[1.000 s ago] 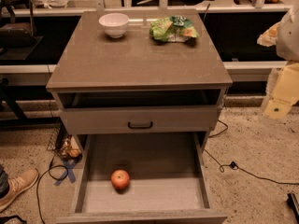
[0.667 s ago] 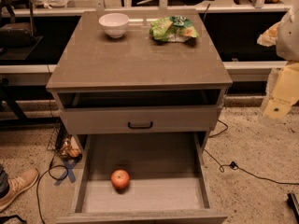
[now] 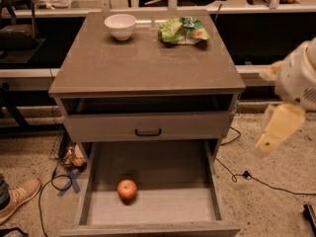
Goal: Pick apple from middle drawer and place on counter
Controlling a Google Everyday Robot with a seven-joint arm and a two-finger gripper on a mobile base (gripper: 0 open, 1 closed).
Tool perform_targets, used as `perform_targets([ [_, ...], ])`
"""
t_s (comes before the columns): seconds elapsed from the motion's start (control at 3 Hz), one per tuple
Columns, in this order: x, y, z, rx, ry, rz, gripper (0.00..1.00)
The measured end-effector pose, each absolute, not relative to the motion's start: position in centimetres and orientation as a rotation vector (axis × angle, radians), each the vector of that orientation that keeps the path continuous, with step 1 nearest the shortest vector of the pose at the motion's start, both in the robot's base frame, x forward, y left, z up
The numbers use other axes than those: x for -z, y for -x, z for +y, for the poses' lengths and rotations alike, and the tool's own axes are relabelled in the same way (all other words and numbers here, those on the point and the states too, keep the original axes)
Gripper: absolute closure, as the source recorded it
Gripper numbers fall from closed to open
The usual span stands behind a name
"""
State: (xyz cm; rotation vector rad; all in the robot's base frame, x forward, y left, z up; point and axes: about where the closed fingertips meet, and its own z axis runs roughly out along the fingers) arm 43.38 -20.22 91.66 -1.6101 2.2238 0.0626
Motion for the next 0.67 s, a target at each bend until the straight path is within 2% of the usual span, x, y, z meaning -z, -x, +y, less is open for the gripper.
perform_targets([
  [0.67,-77.1,-41.0,-14.1,-0.536,1.344,2.203,0.0],
])
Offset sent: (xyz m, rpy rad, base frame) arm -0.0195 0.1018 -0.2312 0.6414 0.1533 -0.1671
